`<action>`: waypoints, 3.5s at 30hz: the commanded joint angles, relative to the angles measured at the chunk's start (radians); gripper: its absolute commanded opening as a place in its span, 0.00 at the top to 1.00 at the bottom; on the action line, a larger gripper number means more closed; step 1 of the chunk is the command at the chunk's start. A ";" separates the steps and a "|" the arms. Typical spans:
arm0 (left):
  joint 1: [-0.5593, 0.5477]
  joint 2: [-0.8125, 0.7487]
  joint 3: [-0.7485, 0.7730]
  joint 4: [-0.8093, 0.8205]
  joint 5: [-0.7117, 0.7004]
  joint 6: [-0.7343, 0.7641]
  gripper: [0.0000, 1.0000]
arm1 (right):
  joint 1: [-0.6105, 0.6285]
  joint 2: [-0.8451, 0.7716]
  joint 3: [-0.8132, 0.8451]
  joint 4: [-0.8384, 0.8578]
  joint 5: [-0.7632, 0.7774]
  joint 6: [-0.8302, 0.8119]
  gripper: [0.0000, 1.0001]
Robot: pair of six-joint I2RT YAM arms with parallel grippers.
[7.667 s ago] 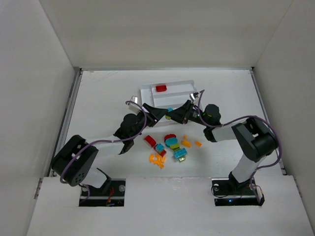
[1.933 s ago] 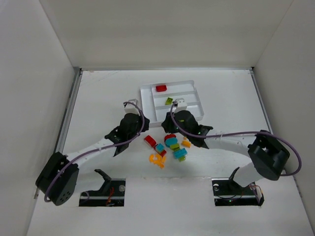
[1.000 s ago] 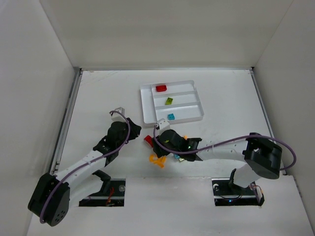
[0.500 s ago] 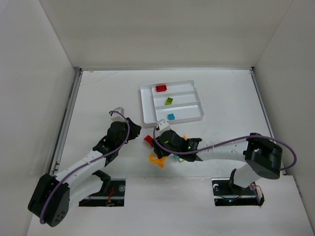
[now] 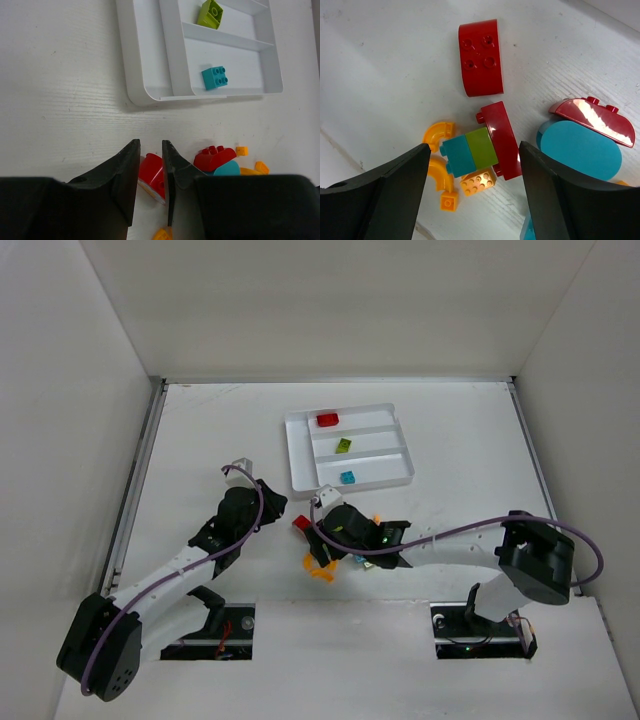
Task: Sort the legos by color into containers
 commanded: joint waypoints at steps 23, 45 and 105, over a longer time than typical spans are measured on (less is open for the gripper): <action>0.110 -0.077 -0.058 0.013 0.042 -0.019 0.75 | -0.095 0.307 0.289 0.066 -0.059 -0.066 0.40; 0.073 0.004 -0.055 0.119 0.053 -0.038 0.72 | -0.532 0.044 0.303 0.199 -0.249 0.092 0.68; 0.012 0.127 -0.010 0.212 0.048 -0.076 0.71 | -0.178 -0.164 0.015 -0.006 -0.073 -0.058 0.31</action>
